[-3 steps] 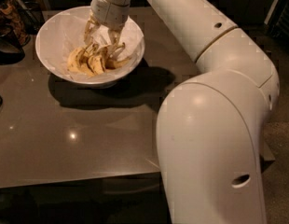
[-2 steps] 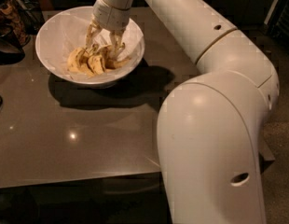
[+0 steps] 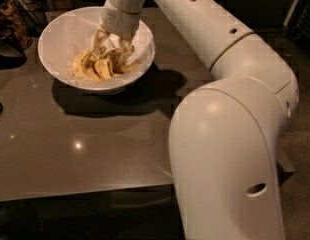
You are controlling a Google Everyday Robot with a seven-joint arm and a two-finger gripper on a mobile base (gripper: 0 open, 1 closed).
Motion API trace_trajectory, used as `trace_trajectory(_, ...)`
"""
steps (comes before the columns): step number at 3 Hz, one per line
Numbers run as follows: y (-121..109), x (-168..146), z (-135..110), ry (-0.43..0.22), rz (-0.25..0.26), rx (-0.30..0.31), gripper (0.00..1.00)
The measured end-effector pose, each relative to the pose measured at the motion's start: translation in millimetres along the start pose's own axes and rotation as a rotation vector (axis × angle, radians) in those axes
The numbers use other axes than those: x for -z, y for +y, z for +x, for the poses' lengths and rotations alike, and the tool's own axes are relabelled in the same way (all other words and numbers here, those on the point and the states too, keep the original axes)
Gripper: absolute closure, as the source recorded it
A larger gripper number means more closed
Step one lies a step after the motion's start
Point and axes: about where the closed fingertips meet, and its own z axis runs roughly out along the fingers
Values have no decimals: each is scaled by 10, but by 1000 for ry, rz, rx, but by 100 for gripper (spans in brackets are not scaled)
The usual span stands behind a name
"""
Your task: Pick banana from white bowl
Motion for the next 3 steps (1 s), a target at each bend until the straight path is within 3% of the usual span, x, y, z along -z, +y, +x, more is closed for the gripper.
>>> trace_trajectory(2,39,-113,9,-26,17,1,46)
trace_trajectory(3,32,-121,11,-21,21,4,65)
